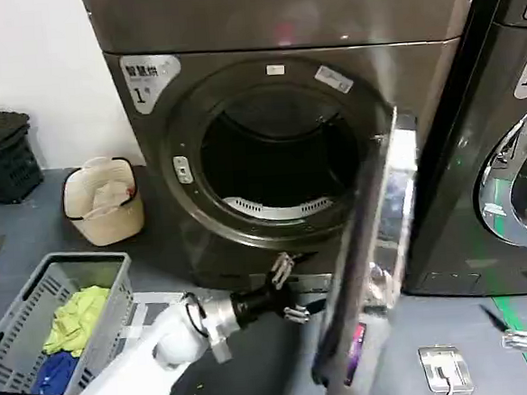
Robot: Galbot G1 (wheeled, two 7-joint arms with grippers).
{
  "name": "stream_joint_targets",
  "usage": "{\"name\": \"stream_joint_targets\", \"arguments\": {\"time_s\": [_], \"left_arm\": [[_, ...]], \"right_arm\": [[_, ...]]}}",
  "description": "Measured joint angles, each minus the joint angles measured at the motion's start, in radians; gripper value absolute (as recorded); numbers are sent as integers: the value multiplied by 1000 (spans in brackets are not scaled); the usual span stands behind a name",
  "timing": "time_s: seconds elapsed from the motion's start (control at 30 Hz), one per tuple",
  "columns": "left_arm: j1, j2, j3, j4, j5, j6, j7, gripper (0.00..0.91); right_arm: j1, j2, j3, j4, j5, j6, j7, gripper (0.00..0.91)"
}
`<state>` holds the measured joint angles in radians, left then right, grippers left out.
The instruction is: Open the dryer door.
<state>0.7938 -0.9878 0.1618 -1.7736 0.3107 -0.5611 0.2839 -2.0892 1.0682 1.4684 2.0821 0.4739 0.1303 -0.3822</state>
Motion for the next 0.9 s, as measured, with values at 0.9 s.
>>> {"name": "stream_joint_targets", "arguments": {"time_s": [0.9], "left_arm": [[-196, -209, 214, 182, -14, -12, -8, 907]], "right_arm": [[66, 180, 380, -369, -43, -193, 486, 907]]}}
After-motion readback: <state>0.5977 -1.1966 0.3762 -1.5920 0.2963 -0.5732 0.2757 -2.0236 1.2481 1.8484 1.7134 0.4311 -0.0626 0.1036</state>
